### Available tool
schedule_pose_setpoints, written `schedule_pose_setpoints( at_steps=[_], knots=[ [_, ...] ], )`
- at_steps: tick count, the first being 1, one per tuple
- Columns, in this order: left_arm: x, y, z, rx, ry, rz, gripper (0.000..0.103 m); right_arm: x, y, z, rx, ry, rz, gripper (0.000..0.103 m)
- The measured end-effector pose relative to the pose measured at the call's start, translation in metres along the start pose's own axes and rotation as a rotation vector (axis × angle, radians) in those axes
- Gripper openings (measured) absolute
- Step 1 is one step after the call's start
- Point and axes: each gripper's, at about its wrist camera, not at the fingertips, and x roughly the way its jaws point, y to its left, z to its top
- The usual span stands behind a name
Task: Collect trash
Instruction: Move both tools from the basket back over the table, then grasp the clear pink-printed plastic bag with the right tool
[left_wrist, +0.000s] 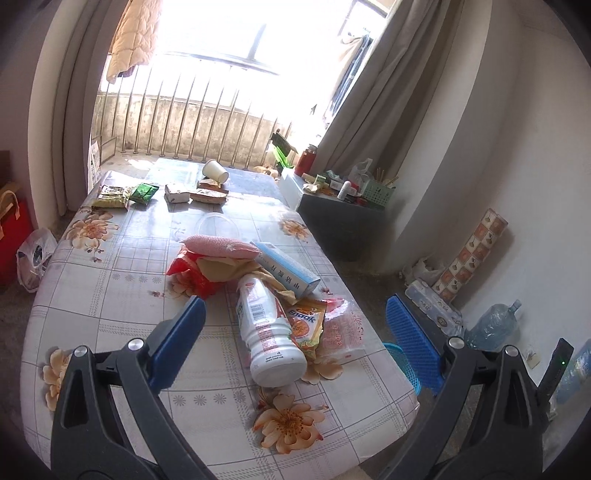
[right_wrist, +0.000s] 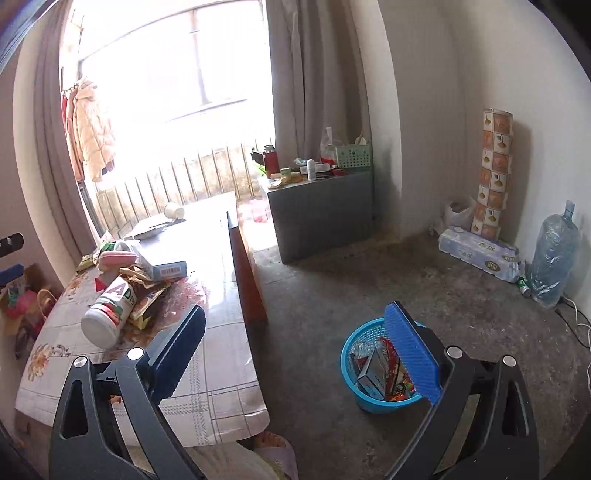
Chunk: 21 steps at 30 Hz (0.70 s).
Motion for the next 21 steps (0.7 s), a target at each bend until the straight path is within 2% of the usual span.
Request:
schedule_pose_setpoints(
  at_steps=[8,12,14,17,21],
  knots=[
    [-0.056,0.059,-0.01,-0.044,-0.037,0.194,0.094,0.016,0.091,0.018,-0.088,0.054,0.277,0.095],
    [-0.073,0.079,-0.019,-0.084,-0.052,0.226,0.094,0.04,0.132,0.019,-0.093,0.151,0.406,0.095],
    [-0.072,0.082,-0.027,-0.086,-0.049,0.235,0.094,0.05,0.147,0.018,-0.097,0.189,0.434,0.095],
    [-0.059,0.089,-0.033,-0.089,-0.015,0.243,0.094,0.064,0.153,0.019,-0.085,0.229,0.43,0.095],
    [-0.025,0.098,-0.03,-0.082,0.091,0.262,0.094,0.082,0.154,0.025,-0.095,0.288,0.385,0.094]
  ],
)
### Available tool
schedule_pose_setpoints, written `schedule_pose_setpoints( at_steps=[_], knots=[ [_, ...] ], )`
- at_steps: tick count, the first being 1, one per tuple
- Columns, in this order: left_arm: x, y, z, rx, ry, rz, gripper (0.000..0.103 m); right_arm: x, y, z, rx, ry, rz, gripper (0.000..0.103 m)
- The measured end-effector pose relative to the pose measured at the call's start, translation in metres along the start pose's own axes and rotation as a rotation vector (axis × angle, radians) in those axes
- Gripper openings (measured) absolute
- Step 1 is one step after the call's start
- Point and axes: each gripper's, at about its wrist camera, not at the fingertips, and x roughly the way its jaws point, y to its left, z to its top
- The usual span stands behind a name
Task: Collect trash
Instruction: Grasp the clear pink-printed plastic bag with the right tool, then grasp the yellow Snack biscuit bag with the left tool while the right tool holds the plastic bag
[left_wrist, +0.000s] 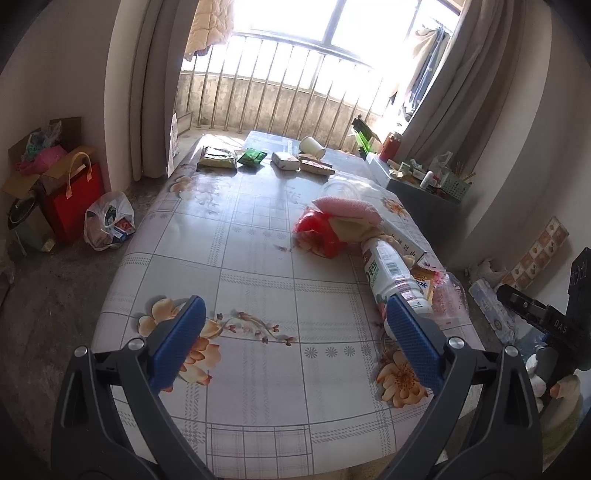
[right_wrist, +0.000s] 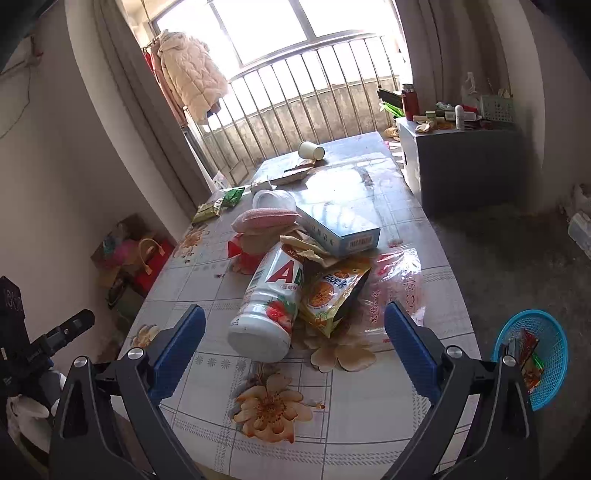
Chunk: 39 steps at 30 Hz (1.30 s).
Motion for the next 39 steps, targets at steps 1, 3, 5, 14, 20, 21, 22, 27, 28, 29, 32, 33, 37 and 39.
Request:
schedule_pose_setpoints(
  at_steps=[1,3,5,14,20,21,22,27,28,29,32,33,37,39],
  knots=[
    [0.008,0.0,0.001,-0.001,0.015,-0.023,0.094,0.004,-0.002,0.002,0.003,0.017,-0.01,0.094],
    [0.028,0.001,-0.001,-0.032,0.067,-0.092,0.094,0.004,-0.012,0.004,0.04,0.011,-0.009,0.093],
    [0.041,-0.004,0.0,-0.048,0.074,-0.153,0.094,0.006,-0.026,0.007,0.085,0.003,-0.056,0.091],
    [0.075,-0.044,-0.012,-0.005,0.165,-0.3,0.094,0.052,-0.105,0.016,0.341,0.118,-0.071,0.076],
    [0.079,-0.074,-0.012,0.028,0.171,-0.451,0.094,0.096,-0.125,0.015,0.413,0.208,-0.026,0.073],
    [0.078,-0.078,-0.01,0.034,0.166,-0.491,0.094,0.101,-0.126,0.014,0.419,0.215,-0.021,0.072],
    [0.077,-0.084,-0.007,0.044,0.163,-0.523,0.094,0.105,-0.127,0.014,0.425,0.22,-0.014,0.071],
    [0.085,-0.129,0.006,0.16,0.168,-0.608,0.089,0.115,-0.128,0.012,0.435,0.235,0.011,0.055],
    [0.088,-0.137,0.007,0.181,0.178,-0.631,0.085,0.116,-0.127,0.012,0.435,0.241,0.014,0.052],
    [0.093,-0.146,0.006,0.201,0.193,-0.656,0.084,0.118,-0.126,0.011,0.434,0.248,0.017,0.046],
    [0.114,-0.164,-0.004,0.229,0.277,-0.69,0.077,0.123,-0.121,0.008,0.417,0.268,0.017,0.029],
    [0.122,-0.167,-0.008,0.232,0.308,-0.674,0.076,0.124,-0.12,0.007,0.411,0.277,0.017,0.024],
    [0.137,-0.155,-0.017,0.2,0.355,-0.598,0.074,0.123,-0.121,0.0,0.405,0.29,0.043,0.011],
    [0.135,-0.143,-0.014,0.183,0.338,-0.562,0.074,0.12,-0.121,-0.004,0.4,0.298,0.053,0.009]
  ],
)
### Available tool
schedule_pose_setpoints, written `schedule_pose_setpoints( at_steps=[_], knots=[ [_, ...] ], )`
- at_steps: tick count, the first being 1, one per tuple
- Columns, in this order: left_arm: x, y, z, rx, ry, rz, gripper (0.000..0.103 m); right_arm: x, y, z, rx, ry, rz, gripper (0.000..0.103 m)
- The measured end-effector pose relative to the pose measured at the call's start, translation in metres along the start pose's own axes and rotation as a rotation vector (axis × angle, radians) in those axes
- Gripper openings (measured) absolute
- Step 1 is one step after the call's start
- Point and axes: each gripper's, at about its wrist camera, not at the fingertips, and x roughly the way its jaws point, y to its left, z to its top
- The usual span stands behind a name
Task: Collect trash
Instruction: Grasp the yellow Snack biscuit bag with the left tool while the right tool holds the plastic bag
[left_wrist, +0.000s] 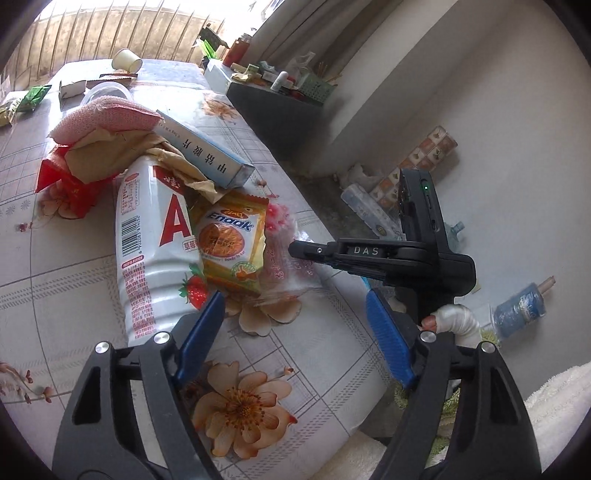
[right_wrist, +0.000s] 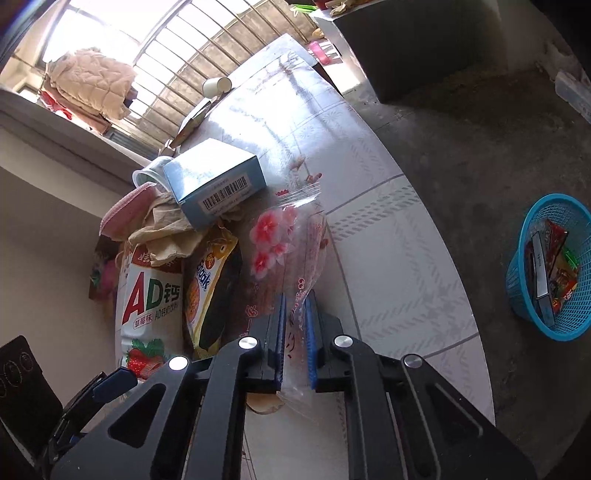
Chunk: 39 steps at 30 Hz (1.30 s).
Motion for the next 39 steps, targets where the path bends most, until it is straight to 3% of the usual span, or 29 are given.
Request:
schedule_pose_setpoints(
  at_steps=[6,14,16,21,26,29,34,39],
  knots=[
    [-0.018,0.012,-0.002,-0.002,-0.028,0.137,0.074,-0.017,-0.015,-0.013,0.017,0.013,-0.001,0.008],
    [0.008,-0.031,0.01,0.179,-0.003,0.137,0.074,-0.044,-0.046,-0.029,0.094,-0.039,0.0,0.008],
    [0.026,-0.034,0.014,0.208,0.01,0.176,0.073,-0.046,-0.047,-0.029,0.099,-0.046,-0.001,0.008],
    [0.064,-0.033,0.017,0.295,0.033,0.355,0.066,-0.051,-0.053,-0.03,0.102,-0.053,0.002,0.008],
    [0.087,-0.027,0.018,0.333,0.074,0.466,0.052,-0.052,-0.054,-0.032,0.09,-0.048,0.006,0.008],
    [0.094,-0.02,0.019,0.314,0.101,0.498,0.037,-0.052,-0.054,-0.032,0.088,-0.048,0.009,0.008],
    [0.093,-0.014,0.019,0.285,0.111,0.491,0.008,-0.052,-0.055,-0.031,0.09,-0.048,0.014,0.008],
    [0.083,-0.014,0.014,0.259,0.113,0.471,0.003,-0.055,-0.054,-0.033,0.089,-0.05,0.008,0.008]
  ],
)
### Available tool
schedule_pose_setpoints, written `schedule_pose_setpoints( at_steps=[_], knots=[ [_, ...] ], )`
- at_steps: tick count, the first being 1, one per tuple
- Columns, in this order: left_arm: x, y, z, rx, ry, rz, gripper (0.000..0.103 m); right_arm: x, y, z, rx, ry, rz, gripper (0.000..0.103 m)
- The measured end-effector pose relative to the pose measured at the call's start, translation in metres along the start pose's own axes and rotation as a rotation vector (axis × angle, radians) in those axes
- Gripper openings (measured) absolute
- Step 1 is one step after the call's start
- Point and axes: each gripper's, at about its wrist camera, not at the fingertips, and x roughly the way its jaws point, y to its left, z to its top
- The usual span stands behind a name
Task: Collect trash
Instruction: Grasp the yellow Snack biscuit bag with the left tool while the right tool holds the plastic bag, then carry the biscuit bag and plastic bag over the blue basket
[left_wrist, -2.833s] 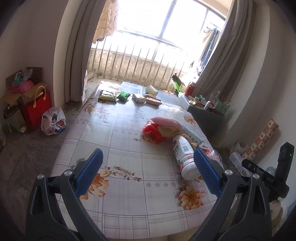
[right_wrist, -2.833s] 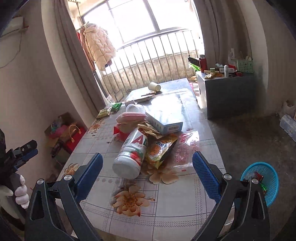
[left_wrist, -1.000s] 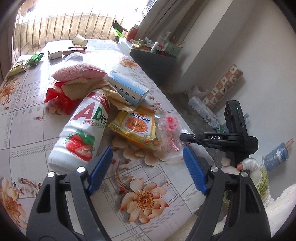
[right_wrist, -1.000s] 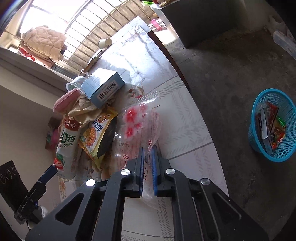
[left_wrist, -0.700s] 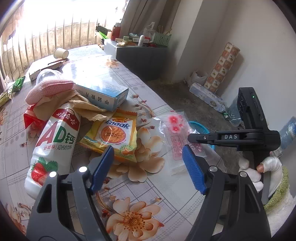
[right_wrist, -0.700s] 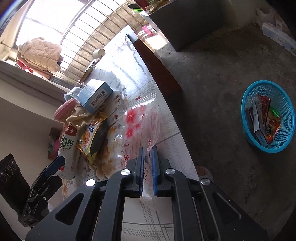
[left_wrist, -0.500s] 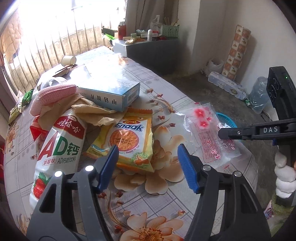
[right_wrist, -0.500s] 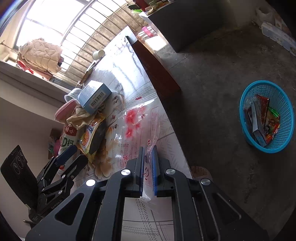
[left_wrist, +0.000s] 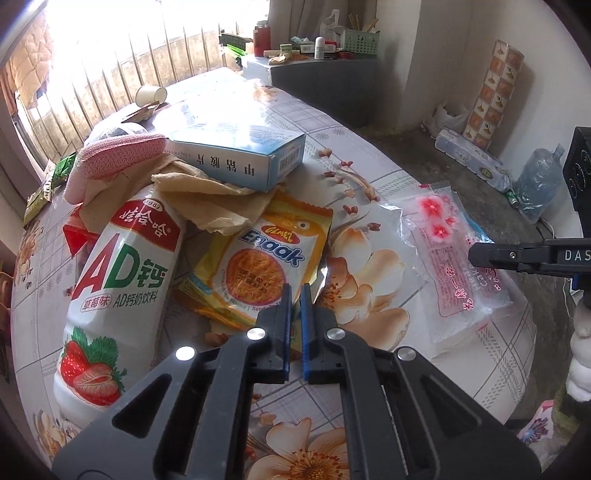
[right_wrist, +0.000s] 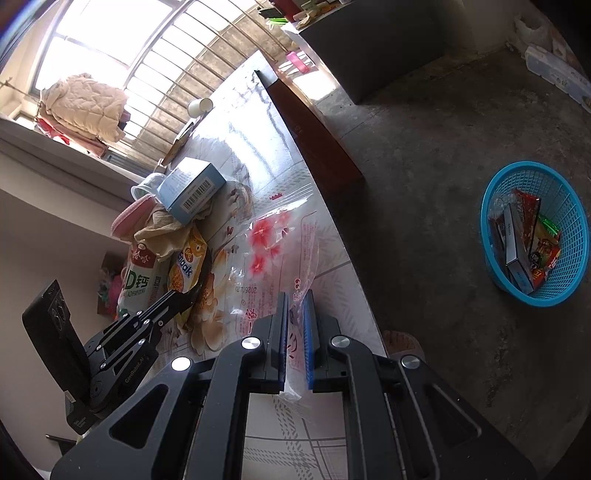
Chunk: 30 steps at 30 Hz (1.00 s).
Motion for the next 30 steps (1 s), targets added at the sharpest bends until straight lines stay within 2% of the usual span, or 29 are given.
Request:
schedule_pose_setpoints(
  at_steps=[10,15,21,26,30],
  knots=[
    [-0.032,-0.004,-0.028,-0.058,0.021,-0.12,0.0,-0.012,0.0,-0.006,0.006,-0.018,-0.008,0.008],
    [-0.052,-0.002,-0.035,-0.099,-0.003,-0.175,0.0,-0.019,0.0,-0.009,0.009,-0.034,0.002,0.006],
    [-0.075,0.0,-0.028,-0.124,-0.064,-0.229,0.0,-0.031,-0.001,-0.011,0.013,-0.063,0.023,0.006],
    [-0.092,-0.009,-0.012,-0.099,-0.116,-0.264,0.0,-0.051,-0.009,-0.009,0.032,-0.112,0.04,0.006],
    [-0.098,-0.027,0.005,-0.071,-0.142,-0.321,0.0,-0.075,-0.022,-0.008,0.055,-0.169,0.031,0.005]
  ],
)
